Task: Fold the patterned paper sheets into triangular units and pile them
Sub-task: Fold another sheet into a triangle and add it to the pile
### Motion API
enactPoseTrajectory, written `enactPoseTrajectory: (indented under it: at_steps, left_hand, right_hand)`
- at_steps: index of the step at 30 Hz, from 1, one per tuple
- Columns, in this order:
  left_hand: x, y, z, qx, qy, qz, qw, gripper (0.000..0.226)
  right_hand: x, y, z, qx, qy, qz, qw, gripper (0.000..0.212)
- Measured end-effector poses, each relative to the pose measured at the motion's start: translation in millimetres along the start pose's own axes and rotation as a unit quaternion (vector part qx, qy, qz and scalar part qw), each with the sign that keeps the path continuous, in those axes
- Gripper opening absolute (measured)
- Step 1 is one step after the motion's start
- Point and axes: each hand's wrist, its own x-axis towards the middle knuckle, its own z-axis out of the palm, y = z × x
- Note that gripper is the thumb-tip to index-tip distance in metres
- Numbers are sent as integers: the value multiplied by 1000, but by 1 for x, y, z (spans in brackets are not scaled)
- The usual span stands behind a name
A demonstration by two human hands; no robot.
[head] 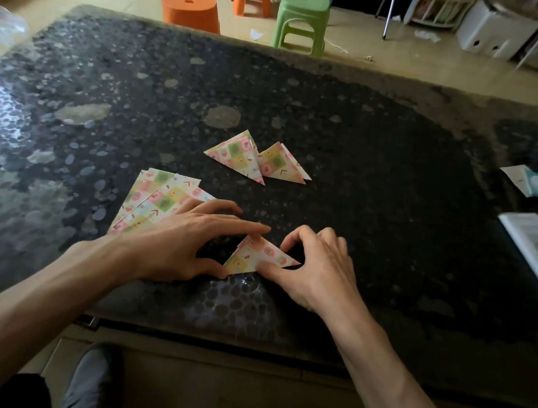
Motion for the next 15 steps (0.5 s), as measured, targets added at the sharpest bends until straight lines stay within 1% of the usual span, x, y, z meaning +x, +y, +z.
enactPoseTrajectory:
  at_steps: [2, 5, 7, 9, 11, 13, 15]
  left_hand:
    - [1, -2, 0, -10, 10, -1, 1000, 90]
    - [4, -9, 3, -4, 36, 42, 998, 85]
    - [5, -12, 4, -13, 52, 46, 997, 71]
    - [4, -15, 5, -17, 62, 50, 997, 48]
    - [3, -17, 5, -6, 49, 49, 998, 24]
    - [1, -17, 3, -2, 39, 43, 998, 15]
    - [0, -18, 3, 5, 42, 42, 998, 15]
  right_hand:
    - [0, -1, 0, -1, -2, 3, 1000, 50]
    - [1, -2, -1, -2, -2, 7, 1000, 51]
    - [0, -3, -2, 2, -2, 4, 1000, 51]
    - [-2, -3, -1, 3, 8, -3, 1000, 51]
    - [-3, -3, 1, -5, 30, -16, 999, 48]
    - [-5, -5, 4, -11, 50, -42, 998, 41]
    - [-6, -7, 6, -21, 69, -74, 995, 32]
